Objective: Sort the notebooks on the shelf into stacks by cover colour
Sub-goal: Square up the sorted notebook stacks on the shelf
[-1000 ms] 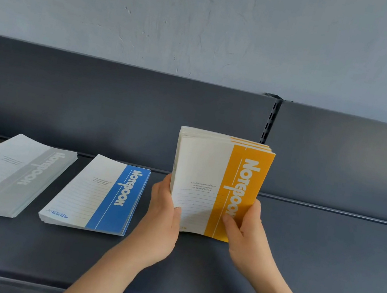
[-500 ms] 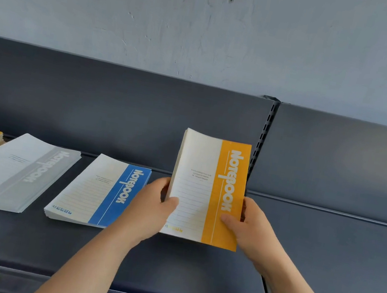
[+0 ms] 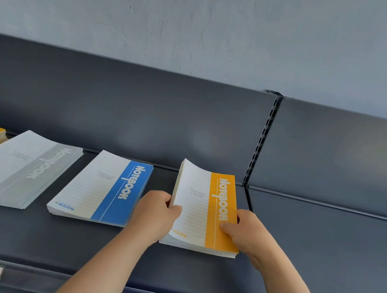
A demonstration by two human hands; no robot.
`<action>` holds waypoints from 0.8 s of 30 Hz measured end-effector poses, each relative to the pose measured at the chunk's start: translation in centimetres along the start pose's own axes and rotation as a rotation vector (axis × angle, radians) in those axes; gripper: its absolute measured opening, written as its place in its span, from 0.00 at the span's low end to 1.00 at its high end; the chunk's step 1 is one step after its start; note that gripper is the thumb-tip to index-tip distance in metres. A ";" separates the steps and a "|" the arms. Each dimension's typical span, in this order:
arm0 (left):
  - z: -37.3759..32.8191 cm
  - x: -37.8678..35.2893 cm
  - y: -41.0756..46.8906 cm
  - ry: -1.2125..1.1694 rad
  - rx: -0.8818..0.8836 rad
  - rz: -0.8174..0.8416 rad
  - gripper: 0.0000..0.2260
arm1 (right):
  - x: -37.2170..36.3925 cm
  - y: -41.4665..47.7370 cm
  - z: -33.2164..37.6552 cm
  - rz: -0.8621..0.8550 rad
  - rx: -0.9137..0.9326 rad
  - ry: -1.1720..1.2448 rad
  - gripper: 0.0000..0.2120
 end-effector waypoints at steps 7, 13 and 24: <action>-0.3 -0.6 -0.2 -0.038 -0.016 -0.042 0.09 | 0.1 0.8 -0.5 -0.036 -0.054 0.015 0.11; -0.4 -1.1 0.2 -0.011 -0.008 -0.023 0.08 | 0.4 1.5 -1.0 -0.059 -0.083 -0.008 0.09; -0.6 -1.4 0.4 -0.035 -0.004 -0.021 0.10 | 0.3 2.5 -2.1 -0.133 -0.008 -0.151 0.07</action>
Point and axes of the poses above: each hand's wrist, its own y-axis towards the middle knuckle, its own x-axis out of the back of the hand, z = x × y, the point moved 1 cm from there along y, towards the middle knuckle, and after that the axes turned 1 degree about -y, right-handed, at the moved point
